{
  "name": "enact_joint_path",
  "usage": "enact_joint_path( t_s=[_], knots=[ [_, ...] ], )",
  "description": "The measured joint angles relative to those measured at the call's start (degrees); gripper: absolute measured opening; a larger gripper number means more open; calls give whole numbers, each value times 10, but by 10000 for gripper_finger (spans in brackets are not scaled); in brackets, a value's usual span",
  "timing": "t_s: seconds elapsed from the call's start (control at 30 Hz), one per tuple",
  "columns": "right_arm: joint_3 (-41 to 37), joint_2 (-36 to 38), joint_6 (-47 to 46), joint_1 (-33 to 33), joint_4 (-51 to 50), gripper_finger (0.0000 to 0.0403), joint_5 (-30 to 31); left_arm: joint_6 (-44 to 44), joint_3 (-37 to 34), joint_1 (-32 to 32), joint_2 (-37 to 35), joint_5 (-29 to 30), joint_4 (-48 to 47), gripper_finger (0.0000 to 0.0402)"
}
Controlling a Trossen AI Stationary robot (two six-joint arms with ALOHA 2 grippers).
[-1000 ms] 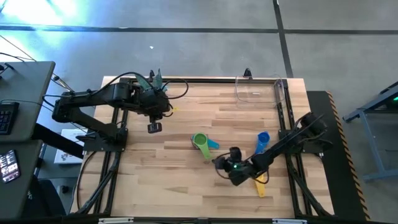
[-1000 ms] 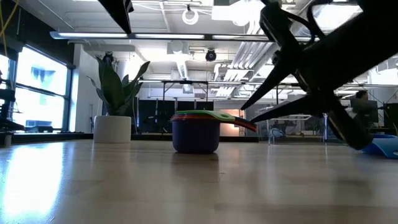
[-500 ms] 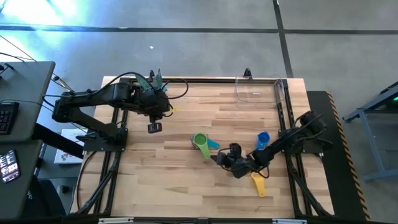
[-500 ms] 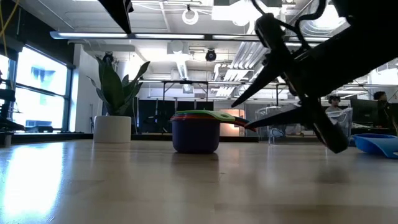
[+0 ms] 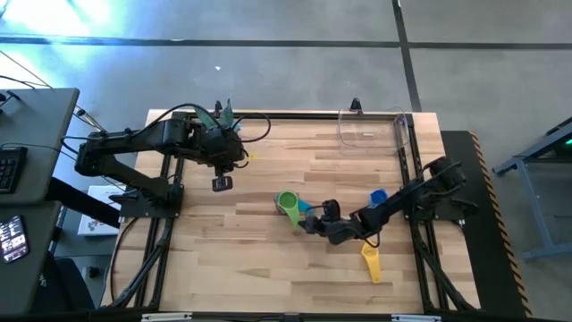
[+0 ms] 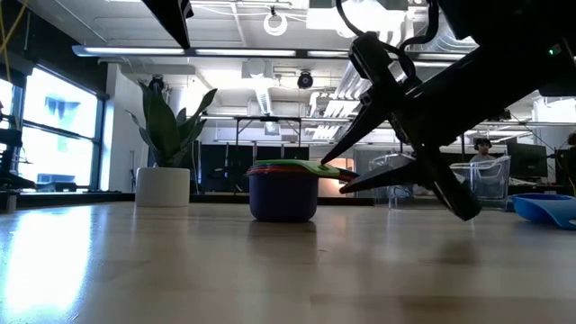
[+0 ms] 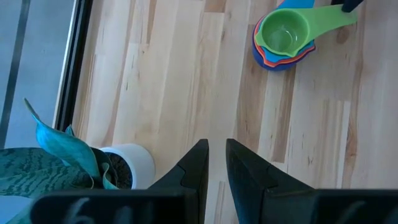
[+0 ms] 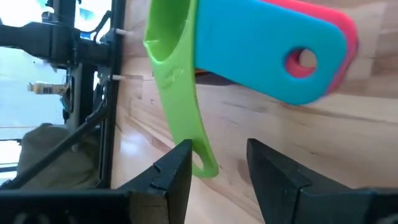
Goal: Nest measuring cups in basket
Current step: Stack the green measuring cup on top of the light blue measuring cup
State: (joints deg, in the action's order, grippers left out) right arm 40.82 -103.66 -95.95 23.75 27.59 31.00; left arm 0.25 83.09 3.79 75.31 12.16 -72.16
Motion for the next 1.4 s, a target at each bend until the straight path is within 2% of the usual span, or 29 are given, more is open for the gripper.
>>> enact_joint_path(
  t_s=[0.23, 0.43, 0.53, 0.73, 0.87, 1.4],
  knots=[
    [0, 0, 24, -11, 23, 144, -3, 4, 0, 0, 0, 0, 0, 46],
    [0, 0, 35, -25, 23, 137, -36, 4, 0, 0, 0, 0, 0, 46],
    [0, 0, 36, -30, 23, 111, -45, 5, 0, 0, 0, 0, 0, 46],
    [0, 0, 49, -32, 37, 34, -46, 5, 0, 0, 0, 0, 0, 46],
    [1, 0, 62, -32, 49, 6, -45, 5, 0, 0, 0, 0, 0, 46],
    [1, 0, 79, -30, 93, 3, -41, 5, 0, 0, 0, 0, 0, 46]
  ],
)
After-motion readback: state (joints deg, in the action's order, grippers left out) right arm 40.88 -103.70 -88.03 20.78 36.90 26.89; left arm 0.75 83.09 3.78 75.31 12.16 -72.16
